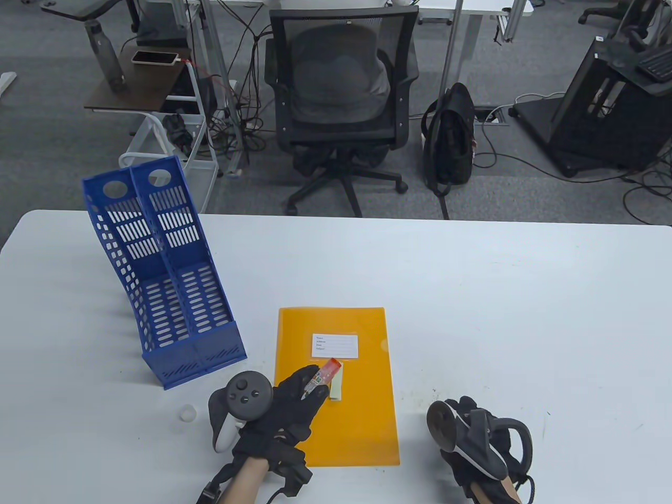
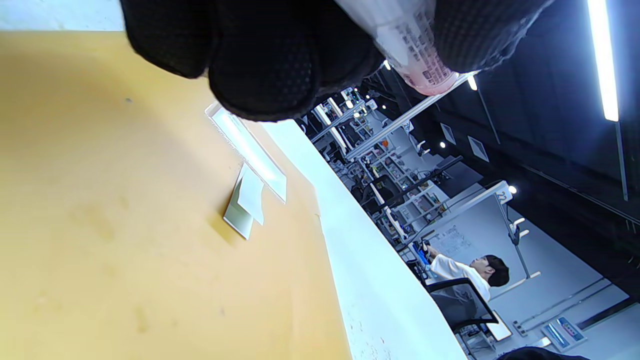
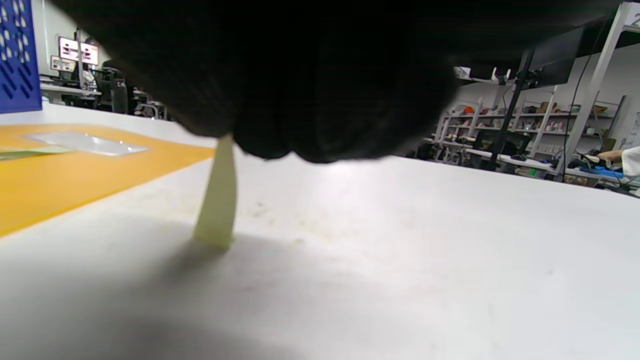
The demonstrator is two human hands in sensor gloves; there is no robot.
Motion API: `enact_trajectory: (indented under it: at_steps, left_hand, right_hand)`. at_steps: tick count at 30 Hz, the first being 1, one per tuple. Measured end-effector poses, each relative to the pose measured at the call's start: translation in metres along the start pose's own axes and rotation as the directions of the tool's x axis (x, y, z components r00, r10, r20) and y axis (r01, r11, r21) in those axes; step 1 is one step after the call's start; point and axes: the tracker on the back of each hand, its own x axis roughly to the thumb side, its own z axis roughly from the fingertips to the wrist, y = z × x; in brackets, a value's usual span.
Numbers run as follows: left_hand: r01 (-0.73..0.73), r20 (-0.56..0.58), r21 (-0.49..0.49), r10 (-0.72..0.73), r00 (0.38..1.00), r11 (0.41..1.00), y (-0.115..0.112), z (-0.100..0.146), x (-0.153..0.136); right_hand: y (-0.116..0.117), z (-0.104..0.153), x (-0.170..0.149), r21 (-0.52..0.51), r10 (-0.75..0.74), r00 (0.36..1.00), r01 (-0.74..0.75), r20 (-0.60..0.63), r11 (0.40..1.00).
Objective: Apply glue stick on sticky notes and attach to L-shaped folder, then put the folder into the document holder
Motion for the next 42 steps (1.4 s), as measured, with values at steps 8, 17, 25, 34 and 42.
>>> enact_trajectory:
  at_steps: [8,17,25,34,42]
  left_hand:
    - [0.010,-0.010,0.009,-0.010,1.000,1.000,0.004,0.000,-0.002]
    - [0.016,-0.010,0.047,-0.016,1.000,0.999,0.016,0.002,-0.003]
    - [0.031,-0.030,0.074,-0.028,0.999,0.997,0.028,0.006,-0.005]
    - [0.137,-0.021,0.090,-0.136,0.991,0.986,0.028,0.005,0.000]
    - [0.267,0.121,0.110,-0.279,0.952,0.957,0.017,0.009,0.023]
  right_hand:
    - [-0.009,-0.005,0.001,-0.032,-0.025,0.999,0.025,-0.022,0.999]
    - [-0.030,-0.010,0.046,-0.098,-0.154,0.985,0.161,0.082,0.982]
    - [-0.023,-0.010,0.122,0.160,-0.394,0.854,0.361,0.341,0.919]
    - [0.012,-0.016,0.128,0.267,-0.434,0.870,0.371,0.236,0.890]
    - [0.019,-0.019,0.117,0.190,-0.370,0.918,0.342,0.140,0.920]
